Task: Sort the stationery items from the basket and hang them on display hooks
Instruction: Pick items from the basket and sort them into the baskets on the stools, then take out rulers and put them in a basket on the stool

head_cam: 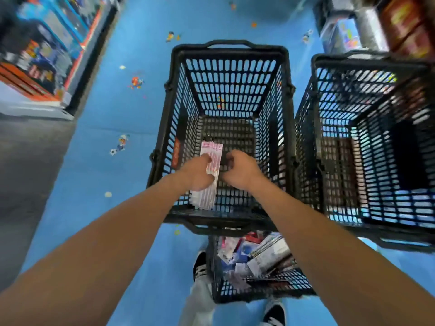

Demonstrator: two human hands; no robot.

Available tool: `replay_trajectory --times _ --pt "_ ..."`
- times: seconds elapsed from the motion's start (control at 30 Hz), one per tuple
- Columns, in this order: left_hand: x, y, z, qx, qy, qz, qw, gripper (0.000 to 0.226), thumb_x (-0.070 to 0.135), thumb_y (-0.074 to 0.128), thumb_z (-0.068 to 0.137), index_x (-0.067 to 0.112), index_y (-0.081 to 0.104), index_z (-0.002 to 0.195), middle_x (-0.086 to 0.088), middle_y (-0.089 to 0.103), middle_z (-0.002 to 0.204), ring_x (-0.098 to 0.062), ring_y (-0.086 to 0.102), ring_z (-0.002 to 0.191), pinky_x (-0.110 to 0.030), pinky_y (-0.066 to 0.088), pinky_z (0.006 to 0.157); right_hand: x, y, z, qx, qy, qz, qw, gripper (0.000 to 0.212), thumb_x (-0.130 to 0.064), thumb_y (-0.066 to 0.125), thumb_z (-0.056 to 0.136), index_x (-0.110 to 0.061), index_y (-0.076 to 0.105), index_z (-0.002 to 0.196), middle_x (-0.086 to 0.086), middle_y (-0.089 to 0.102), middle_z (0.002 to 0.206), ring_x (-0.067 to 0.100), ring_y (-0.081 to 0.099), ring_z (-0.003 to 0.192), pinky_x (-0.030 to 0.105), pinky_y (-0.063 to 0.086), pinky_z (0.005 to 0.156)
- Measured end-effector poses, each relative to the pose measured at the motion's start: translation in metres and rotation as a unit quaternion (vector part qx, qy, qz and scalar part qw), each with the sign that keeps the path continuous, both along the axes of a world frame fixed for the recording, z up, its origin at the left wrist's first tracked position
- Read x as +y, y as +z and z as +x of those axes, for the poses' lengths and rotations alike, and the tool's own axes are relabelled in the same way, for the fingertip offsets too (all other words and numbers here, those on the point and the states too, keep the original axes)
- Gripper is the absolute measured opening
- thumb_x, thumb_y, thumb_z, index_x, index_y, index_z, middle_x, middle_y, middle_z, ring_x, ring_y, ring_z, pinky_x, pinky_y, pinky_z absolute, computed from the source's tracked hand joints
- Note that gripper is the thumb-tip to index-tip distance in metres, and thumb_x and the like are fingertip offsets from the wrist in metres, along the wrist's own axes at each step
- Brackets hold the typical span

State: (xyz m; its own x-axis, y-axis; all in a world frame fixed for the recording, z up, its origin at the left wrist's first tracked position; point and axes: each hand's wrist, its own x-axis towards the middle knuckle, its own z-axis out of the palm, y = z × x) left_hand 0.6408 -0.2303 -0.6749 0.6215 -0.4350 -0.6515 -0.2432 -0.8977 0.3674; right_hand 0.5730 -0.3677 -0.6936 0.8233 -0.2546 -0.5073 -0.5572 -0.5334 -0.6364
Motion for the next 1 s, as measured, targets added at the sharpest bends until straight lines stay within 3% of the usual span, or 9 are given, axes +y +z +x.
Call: replay_trajectory --times 0.1,0.23,0.3,0.37,0.47,0.57,0.8,0.93,1.0 --pt "0.001 0.044 -0.028 -0.05 0.004 -0.044 0.998 0.054 0.016 0.064 0.095 0.007 0.047 0.145 -0.013 0.06 0.139 -0.033 0.059 0.125 -0.032 0.049 0.095 -0.003 0.04 -0.026 -0.05 -0.001 0.028 0.998 0.037 -0.019 0.075 0.083 -0.013 0.058 0.116 0.008 0.069 0.109 0.03 0.066 0.102 0.046 0.055 0.091" --pt "-0.003 0.111 -0.079 -0.053 0.041 -0.133 0.989 0.035 0.022 0.072 0.091 0.012 0.063 0.124 -0.006 0.068 0.113 -0.027 0.066 0.106 -0.031 0.05 0.084 -0.016 0.101 -0.083 -0.17 -0.024 0.009 0.985 0.026 -0.021 0.076 0.088 -0.017 0.063 0.11 -0.007 0.064 0.092 0.014 0.061 0.086 0.023 0.05 0.075" --pt "-0.007 0.14 -0.108 0.016 0.068 -0.155 0.985 0.008 0.022 0.073 0.093 0.017 0.071 0.099 0.003 0.068 0.087 -0.019 0.066 0.086 -0.021 0.052 0.065 -0.024 0.133 -0.117 -0.198 -0.023 0.047 0.979 0.013 -0.017 0.074 0.091 -0.014 0.066 0.1 -0.005 0.065 0.084 0.011 0.059 0.077 0.028 0.05 0.073" --pt "-0.015 0.159 -0.134 0.141 0.057 -0.13 0.98 0.015 0.022 0.07 0.096 0.016 0.069 0.082 0.004 0.068 0.072 -0.014 0.066 0.07 -0.016 0.044 0.05 -0.032 0.155 -0.151 -0.191 -0.011 0.124 0.974 0.007 -0.009 0.072 0.093 -0.005 0.066 0.093 0.013 0.066 0.079 0.02 0.058 0.07 0.042 0.05 0.069" --pt "-0.027 0.161 -0.171 0.28 -0.022 -0.033 0.959 0.015 0.028 0.067 0.098 0.019 0.068 0.086 0.005 0.073 0.078 -0.008 0.07 0.07 -0.018 0.045 0.053 -0.046 0.16 -0.202 -0.138 0.029 0.22 0.965 0.009 -0.003 0.07 0.094 0.0 0.064 0.088 0.022 0.061 0.074 0.024 0.054 0.064 0.038 0.045 0.06" --pt "-0.034 0.122 -0.208 0.311 -0.072 0.052 0.946 0.015 0.034 0.068 0.098 0.019 0.069 0.097 0.004 0.076 0.088 -0.009 0.074 0.076 -0.022 0.048 0.063 -0.052 0.124 -0.248 -0.059 0.044 0.246 0.966 0.008 -0.001 0.068 0.095 0.002 0.065 0.088 0.013 0.061 0.07 0.017 0.055 0.057 0.023 0.045 0.054" --pt "-0.027 -0.057 -0.285 0.148 -0.207 0.11 0.961 0.031 0.027 0.065 0.092 0.011 0.054 0.067 -0.009 0.053 0.07 -0.029 0.05 0.067 -0.035 0.04 0.063 -0.038 -0.053 -0.324 -0.017 -0.19 0.169 0.967 0.031 0.001 0.066 0.09 -0.017 0.061 0.066 0.01 0.062 0.063 0.025 0.058 0.066 0.041 0.048 0.063" --pt "-0.015 -0.158 -0.306 0.149 -0.188 0.098 0.966 0.027 0.024 0.066 0.09 0.011 0.053 0.071 -0.009 0.054 0.071 -0.026 0.055 0.066 -0.034 0.043 0.061 -0.03 -0.146 -0.35 0.088 -0.129 0.1 0.983 0.038 -0.002 0.064 0.082 -0.02 0.052 0.05 -0.01 0.051 0.05 0.014 0.047 0.056 0.029 0.038 0.055" --pt "-0.016 -0.203 -0.313 0.14 -0.19 0.087 0.968 0.024 0.024 0.066 0.09 0.005 0.058 0.079 -0.011 0.056 0.078 -0.029 0.058 0.075 -0.036 0.043 0.064 -0.031 -0.185 -0.356 0.124 -0.088 0.076 0.985 0.033 -0.003 0.063 0.083 -0.014 0.056 0.053 -0.005 0.055 0.057 0.016 0.051 0.059 0.027 0.036 0.056"
